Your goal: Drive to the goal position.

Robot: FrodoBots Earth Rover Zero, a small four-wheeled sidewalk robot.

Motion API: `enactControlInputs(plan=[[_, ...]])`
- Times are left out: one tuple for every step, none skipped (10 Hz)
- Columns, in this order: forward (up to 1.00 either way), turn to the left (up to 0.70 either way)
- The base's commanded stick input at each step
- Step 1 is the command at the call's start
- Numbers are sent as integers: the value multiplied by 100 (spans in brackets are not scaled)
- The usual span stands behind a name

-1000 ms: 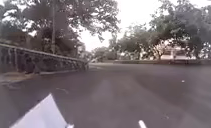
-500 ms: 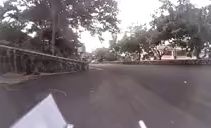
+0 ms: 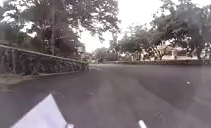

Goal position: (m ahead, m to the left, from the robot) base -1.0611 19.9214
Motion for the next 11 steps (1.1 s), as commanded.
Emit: enactControlInputs(plan=[[20, 0], [20, 0], [20, 0], [20, 0], [20, 0], [20, 0], [20, 0], [20, 0], [20, -70], [20, -75], [20, -79]])
